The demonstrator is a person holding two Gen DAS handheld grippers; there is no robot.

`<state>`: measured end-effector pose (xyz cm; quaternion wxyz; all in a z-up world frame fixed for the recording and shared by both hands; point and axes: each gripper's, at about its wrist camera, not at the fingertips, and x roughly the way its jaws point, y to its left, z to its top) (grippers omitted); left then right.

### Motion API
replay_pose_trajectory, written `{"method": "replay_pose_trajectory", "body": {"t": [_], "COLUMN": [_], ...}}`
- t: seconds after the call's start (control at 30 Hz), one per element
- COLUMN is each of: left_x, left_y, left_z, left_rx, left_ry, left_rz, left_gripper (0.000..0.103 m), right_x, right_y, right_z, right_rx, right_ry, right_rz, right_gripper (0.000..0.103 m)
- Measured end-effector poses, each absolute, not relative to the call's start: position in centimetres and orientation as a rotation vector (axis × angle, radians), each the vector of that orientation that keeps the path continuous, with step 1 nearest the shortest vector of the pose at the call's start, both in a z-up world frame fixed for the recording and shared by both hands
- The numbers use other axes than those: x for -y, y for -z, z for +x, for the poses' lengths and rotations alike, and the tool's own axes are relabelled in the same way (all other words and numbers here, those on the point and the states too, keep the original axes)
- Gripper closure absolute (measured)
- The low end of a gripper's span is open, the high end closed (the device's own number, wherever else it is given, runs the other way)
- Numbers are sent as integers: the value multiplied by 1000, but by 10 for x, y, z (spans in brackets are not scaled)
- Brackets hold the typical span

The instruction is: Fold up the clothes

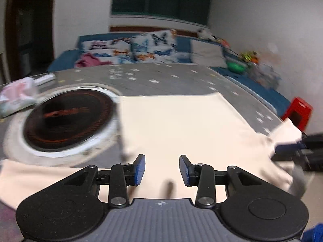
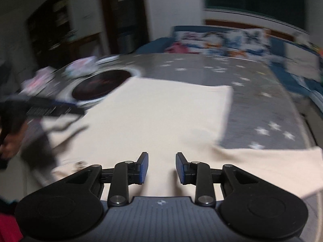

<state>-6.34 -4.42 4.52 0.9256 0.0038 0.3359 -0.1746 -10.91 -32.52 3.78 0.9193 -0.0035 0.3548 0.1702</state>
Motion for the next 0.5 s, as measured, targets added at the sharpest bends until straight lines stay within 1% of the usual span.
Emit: {"method": "replay_pose_trajectory", "body": {"t": [0.17, 0.27, 0.37, 0.43, 0.5], "left_x": [59, 60, 60, 62, 64], "left_y": [-36, -33, -30, -30, -31], "left_z": [-64, -63, -63, -63, -63], "left_rx": [-709, -720, -729, -726, -722], "left_ry": [389, 387, 378, 376, 378], "left_rz": [35, 51, 65, 68, 69], "left_gripper": [63, 63, 63, 59, 58], "right_x": [352, 356, 354, 356, 367], "right_y": [-23, -14, -7, -9, -12], "right_z": [-93, -83, -78, -81, -85], "right_rx": [-731, -729, -723, -710, -692], "right_ry": [-225, -191, -157, -146, -100], "right_rz": [36, 54, 31, 17, 25], "right_gripper": [75, 81, 81, 81, 81]}}
